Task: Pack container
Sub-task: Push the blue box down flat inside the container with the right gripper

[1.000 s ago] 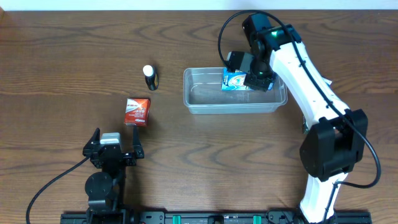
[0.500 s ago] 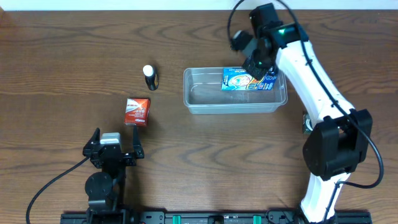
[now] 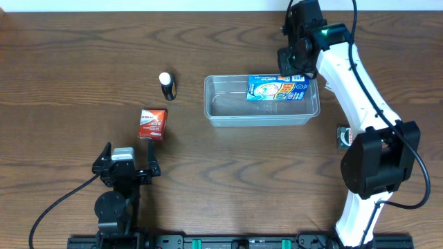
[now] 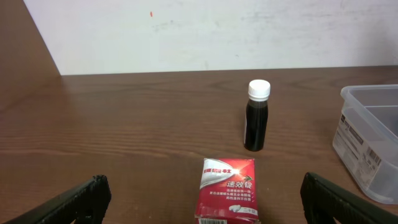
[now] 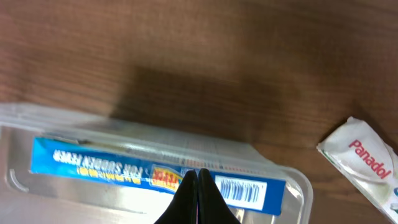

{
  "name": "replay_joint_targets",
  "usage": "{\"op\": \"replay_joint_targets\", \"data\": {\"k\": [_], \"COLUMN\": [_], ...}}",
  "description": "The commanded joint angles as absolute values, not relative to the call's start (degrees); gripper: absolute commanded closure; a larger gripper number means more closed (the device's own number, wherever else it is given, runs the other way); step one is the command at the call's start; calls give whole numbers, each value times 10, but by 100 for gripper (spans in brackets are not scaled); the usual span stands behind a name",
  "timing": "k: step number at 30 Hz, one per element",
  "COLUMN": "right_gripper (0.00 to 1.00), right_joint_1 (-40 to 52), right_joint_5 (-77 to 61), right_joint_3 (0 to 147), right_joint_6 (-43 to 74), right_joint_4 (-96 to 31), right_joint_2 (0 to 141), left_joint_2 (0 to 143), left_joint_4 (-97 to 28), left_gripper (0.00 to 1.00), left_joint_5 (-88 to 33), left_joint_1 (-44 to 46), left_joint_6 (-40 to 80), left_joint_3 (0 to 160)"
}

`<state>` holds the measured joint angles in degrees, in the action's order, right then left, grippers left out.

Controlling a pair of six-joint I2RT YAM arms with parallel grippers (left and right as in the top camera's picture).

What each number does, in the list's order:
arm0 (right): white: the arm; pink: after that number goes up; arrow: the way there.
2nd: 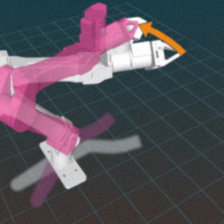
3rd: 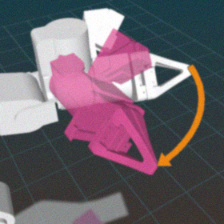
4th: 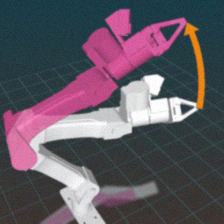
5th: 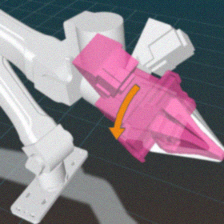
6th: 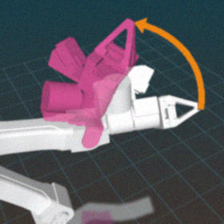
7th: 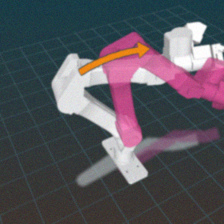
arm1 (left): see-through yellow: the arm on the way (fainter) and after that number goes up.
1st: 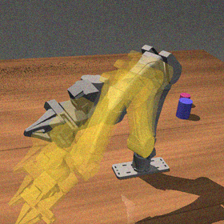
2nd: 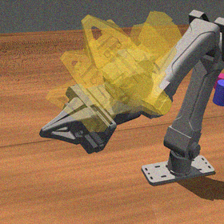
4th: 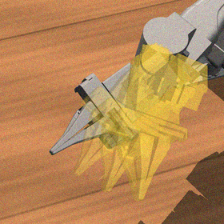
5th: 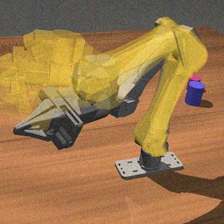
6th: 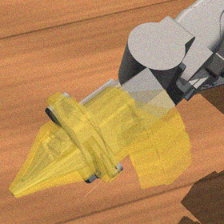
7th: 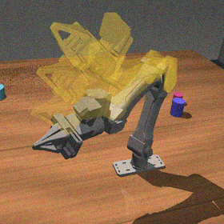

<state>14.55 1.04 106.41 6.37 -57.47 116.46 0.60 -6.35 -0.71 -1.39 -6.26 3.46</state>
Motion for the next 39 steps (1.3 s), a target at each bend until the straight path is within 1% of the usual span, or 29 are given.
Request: {"op": "replay_joint_targets", "data": {"k": [1,15,20,22,25,39], "right_gripper": [99,98,94,94,98,99], "right_joint_1": [155,178,185,185,185,184], "right_joint_5": [11,11,11,13,15,39], "right_joint_3": [1063,1056,1056,1056,1055,1052], "right_joint_6": [92,94,94,94,94,106], "right_joint_4": [-564,-555,-545,-539,-535,-538], "right_joint_2": [1173,1173,1173,1173,1173,1173], "left_joint_2": [2,2,2,2,2,2], "left_joint_4": [-72,-72,-72,-72,-71,-71], "left_gripper": [2,2,2,2,2,2], "left_joint_5": [-10,-10,-10,-10,-10,-10], "left_joint_1": [-13,-13,-13,-13,-13,-13], "left_joint_6": [-68,-68,-68,-68,-68,-68], "left_joint_3": [17,17,17,17,17,17]}}
